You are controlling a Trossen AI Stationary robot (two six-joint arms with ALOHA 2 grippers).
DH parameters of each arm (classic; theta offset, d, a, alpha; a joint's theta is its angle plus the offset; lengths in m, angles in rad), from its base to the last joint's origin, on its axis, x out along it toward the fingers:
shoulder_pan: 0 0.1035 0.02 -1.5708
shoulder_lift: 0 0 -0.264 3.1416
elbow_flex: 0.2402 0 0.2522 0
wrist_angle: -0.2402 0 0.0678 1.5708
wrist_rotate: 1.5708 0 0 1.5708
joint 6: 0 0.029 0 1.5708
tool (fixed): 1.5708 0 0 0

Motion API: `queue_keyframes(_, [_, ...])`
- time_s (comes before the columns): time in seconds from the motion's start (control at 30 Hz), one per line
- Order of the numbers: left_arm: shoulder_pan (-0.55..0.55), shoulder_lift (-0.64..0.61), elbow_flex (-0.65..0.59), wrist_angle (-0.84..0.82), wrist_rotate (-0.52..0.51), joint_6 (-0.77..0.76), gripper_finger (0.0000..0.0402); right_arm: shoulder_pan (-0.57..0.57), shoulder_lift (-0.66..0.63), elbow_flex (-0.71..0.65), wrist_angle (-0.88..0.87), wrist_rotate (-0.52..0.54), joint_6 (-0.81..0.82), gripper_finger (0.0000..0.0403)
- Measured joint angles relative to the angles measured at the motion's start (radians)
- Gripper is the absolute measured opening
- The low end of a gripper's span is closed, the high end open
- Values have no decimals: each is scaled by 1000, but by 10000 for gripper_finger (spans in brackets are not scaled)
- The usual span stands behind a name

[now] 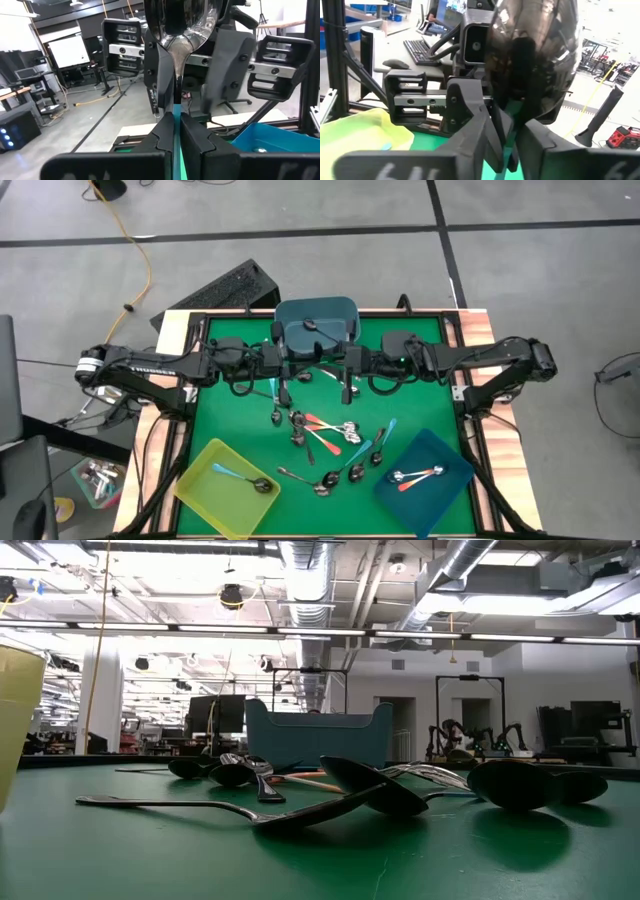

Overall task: Sort silverware by color (type)
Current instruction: Put the blue spoon into the yellow bin

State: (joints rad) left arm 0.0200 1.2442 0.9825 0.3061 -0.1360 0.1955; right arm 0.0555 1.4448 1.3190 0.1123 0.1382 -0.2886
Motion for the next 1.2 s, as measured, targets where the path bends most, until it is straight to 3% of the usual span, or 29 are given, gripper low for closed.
queue_keyframes(0.23, [0,0,0,-3,0,1,1,0,0,0,-4,2,4,14])
queue_keyframes(0.43, [0,0,0,-4,-11,-12,10,2,0,0,-10,36,7,11])
queue_keyframes(0.8, [-9,-1,0,-97,-69,-140,106,3,-29,0,-35,45,28,11])
queue_keyframes(1.0, [-14,-74,0,-249,-89,-205,124,1,-90,1,-130,111,26,11])
queue_keyframes(1.1, [-14,-127,0,-306,-153,-217,125,2,-115,2,-165,117,56,11])
queue_keyframes(1.2, [-14,-190,0,-304,-257,-226,125,1,-121,-1,-206,59,156,11])
